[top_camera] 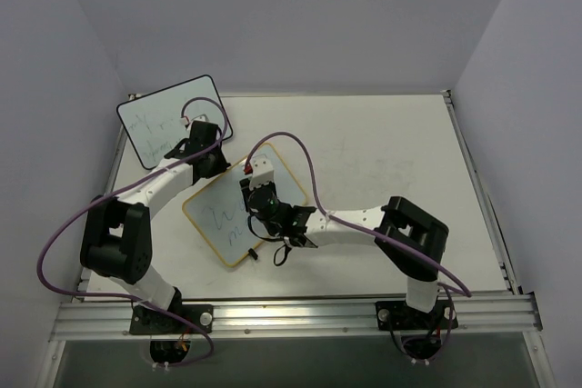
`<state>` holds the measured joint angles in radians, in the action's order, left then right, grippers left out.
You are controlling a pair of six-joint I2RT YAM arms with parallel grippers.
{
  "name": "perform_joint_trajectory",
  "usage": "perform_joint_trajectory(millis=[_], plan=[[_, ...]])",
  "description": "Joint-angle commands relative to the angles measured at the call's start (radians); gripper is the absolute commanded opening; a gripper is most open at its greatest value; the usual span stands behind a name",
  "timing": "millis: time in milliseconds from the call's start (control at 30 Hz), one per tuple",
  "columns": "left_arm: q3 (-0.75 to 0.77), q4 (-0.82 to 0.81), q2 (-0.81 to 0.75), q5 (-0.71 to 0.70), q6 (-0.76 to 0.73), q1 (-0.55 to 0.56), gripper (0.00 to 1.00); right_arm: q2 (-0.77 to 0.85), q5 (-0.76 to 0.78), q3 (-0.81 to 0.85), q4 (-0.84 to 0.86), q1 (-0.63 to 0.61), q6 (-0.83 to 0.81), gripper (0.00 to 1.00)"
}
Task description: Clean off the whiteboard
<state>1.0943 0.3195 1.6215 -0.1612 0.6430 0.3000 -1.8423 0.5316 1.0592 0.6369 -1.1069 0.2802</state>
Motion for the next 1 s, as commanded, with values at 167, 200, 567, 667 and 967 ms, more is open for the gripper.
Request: perform_joint_trajectory(millis=[167, 200, 567, 667, 967], plan=[[-0.016, -0.017, -0.023, 0.015, -0.003, 0.019, 0.02, 0.021, 0.065, -0.057, -0.014, 0.079, 0.004, 0.10], [-0.016, -0.017, -0.022, 0.015, -0.003, 0.019, 0.02, 0.031, 0.068, -0.065, -0.013, 0.093, 0.010, 0.10], [-0.014, -0.016, -0.020, 0.012, -0.005, 0.019, 0.02, 0.055, 0.166, -0.125, -0.020, 0.128, -0.016, 0.11], [-0.014, -0.014, -0.020, 0.011, -0.006, 0.019, 0.02, 0.058, 0.160, -0.142, 0.007, 0.137, -0.019, 0.11], [-0.017, -0.019, -0.018, 0.022, -0.008, 0.019, 0.02, 0.064, 0.051, -0.142, 0.086, 0.114, -0.039, 0.11]])
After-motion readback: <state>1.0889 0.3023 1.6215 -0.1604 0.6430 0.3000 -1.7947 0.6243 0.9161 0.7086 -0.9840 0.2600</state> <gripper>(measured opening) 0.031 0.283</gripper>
